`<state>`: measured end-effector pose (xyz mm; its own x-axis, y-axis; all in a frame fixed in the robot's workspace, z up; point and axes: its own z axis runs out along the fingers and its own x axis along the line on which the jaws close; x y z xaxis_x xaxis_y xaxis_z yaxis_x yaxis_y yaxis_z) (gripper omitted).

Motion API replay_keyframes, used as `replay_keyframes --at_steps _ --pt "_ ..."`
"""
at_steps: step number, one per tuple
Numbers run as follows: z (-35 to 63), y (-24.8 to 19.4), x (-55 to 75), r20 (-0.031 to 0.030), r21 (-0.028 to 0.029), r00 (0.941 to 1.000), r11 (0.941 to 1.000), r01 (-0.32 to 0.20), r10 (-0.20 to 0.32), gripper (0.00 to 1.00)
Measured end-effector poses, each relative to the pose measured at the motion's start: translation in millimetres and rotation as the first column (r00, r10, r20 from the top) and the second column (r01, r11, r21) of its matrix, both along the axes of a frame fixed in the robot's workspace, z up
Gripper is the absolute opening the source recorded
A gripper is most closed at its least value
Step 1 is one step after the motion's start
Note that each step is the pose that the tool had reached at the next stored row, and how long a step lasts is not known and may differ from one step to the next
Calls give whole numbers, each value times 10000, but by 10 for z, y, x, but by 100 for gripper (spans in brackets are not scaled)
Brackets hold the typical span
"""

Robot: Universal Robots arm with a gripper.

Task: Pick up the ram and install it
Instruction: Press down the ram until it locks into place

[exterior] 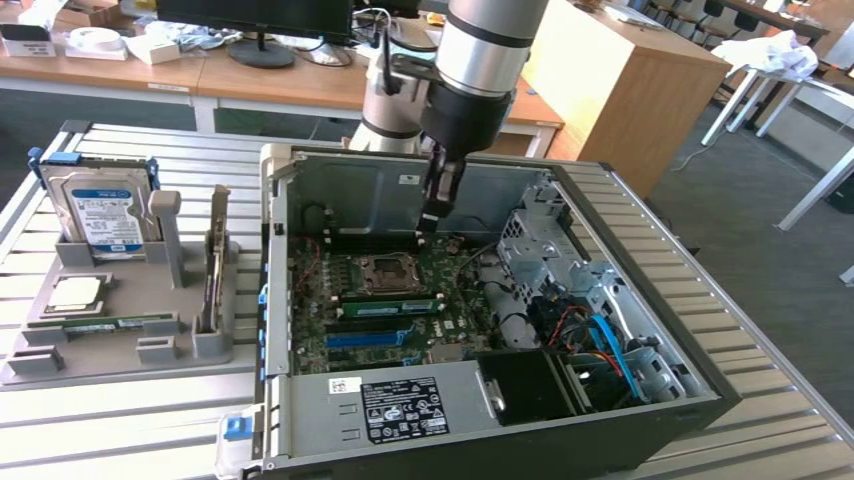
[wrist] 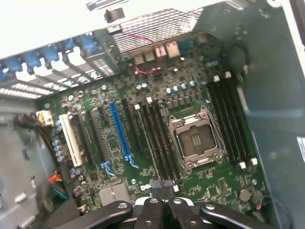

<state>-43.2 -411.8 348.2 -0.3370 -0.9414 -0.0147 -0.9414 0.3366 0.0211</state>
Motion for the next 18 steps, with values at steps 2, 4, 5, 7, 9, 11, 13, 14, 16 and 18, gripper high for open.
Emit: replay_keyframes --at_steps 2,4,5,7,9,11,13,14,16,18 --pt "-2 0 0 0 1 9994 9994 360 -360 10" --pt "-5 0 0 0 0 9974 9974 719 -719 10" --pt "-6 0 0 0 0 9960 9960 898 -898 10" --pt "-8 0 0 0 0 9920 9920 1266 -1266 10" --pt "-11 0 0 0 0 9868 9868 1622 -1622 10" --pt "-13 0 0 0 0 9803 9803 1976 -1976 10" --pt "-15 0 0 0 0 9725 9725 2327 -2327 10" --pt "-17 0 0 0 0 9678 9678 2517 -2517 10" --pt "-19 0 0 0 0 9581 9581 2864 -2864 10" --pt "-21 0 0 0 0 9472 9472 3207 -3207 10"
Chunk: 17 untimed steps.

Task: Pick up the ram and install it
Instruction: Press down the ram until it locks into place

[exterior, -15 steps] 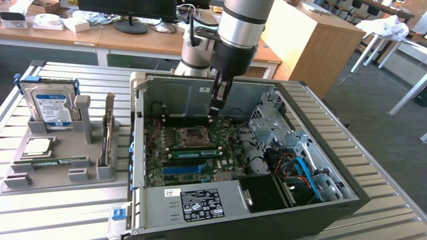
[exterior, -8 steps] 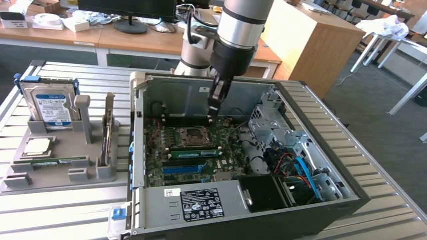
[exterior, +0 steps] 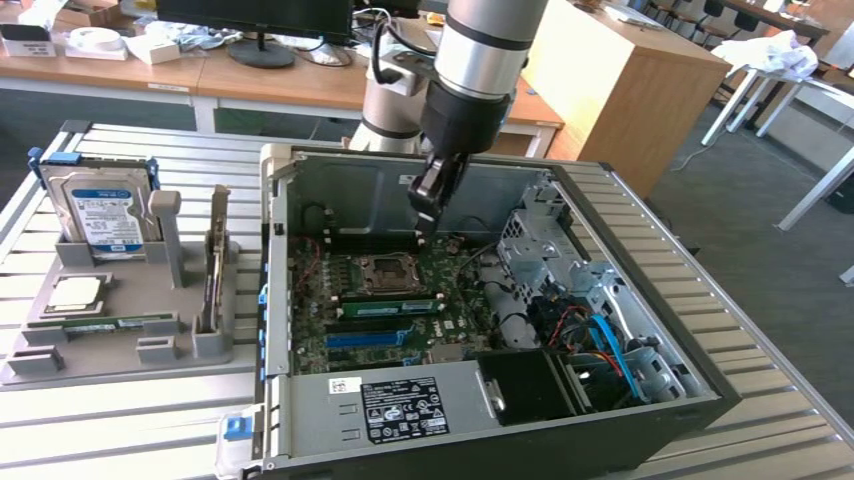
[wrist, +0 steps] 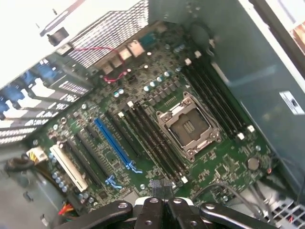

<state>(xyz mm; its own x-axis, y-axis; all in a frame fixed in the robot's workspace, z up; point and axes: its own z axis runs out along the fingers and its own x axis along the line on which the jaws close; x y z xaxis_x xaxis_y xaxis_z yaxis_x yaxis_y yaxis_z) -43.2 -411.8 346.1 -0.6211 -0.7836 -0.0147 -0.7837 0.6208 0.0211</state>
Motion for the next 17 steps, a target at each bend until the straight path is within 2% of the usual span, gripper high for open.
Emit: replay_keyframes --at_steps 4,9,13,17 --pt "-5 0 0 0 0 9973 9973 730 -730 10" --pt "-11 0 0 0 0 9867 9867 1628 -1628 10" --pt "-16 0 0 0 1 9722 9722 2343 -2343 10" --pt "-22 0 0 0 1 9527 9527 3040 -3040 10"
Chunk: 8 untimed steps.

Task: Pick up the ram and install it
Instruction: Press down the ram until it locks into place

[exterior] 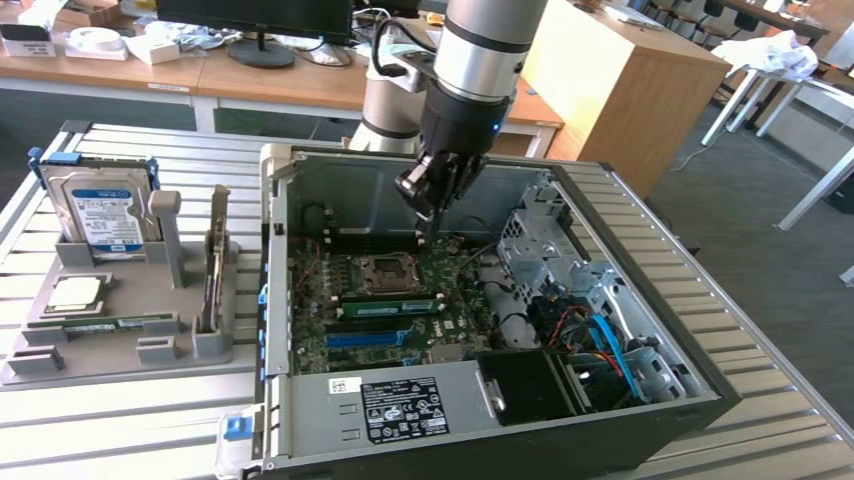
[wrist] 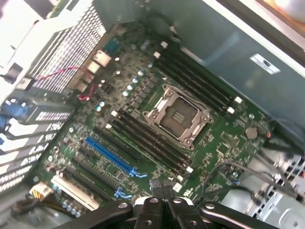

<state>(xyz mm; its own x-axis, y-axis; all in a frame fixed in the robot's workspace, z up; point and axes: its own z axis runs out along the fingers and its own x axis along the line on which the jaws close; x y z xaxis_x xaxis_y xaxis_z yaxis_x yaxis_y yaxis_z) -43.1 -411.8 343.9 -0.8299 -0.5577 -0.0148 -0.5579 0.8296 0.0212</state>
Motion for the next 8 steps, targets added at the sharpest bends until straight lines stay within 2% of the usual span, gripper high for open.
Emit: replay_keyframes --at_steps 4,8 --pt "-6 0 0 0 0 9973 9973 736 -736 10" --pt "-11 0 0 0 0 9894 9894 1452 -1452 10"
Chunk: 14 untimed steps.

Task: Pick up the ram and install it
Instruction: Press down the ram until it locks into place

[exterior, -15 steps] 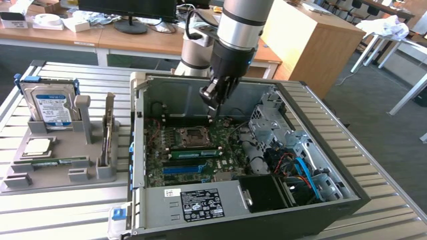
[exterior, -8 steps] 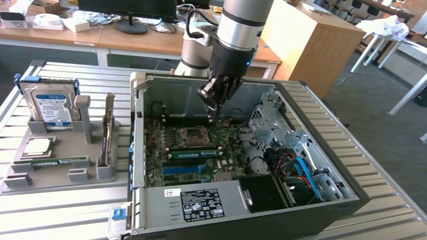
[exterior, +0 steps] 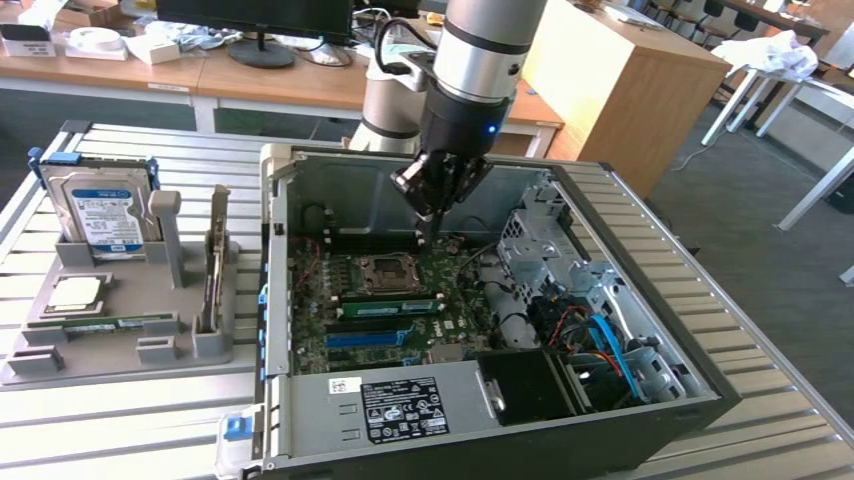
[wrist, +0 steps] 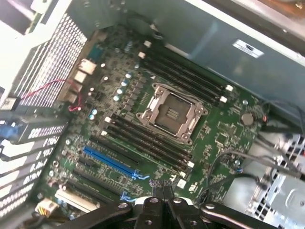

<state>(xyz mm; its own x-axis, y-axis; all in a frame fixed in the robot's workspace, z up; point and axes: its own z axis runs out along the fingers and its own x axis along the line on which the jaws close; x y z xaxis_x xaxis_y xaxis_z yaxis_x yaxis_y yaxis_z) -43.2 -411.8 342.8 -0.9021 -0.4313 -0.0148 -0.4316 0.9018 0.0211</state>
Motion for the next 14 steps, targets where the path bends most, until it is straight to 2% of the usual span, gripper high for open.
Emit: replay_keyframes --at_steps 4,7,11,14 --pt "-5 0 0 -1 -1 9973 9973 734 -734 10" --pt "-10 0 0 0 0 9919 9919 1271 -1271 10" --pt "-17 0 0 0 0 9800 9800 1991 -1991 10" --pt "-21 0 0 0 0 9678 9678 2517 -2517 10"
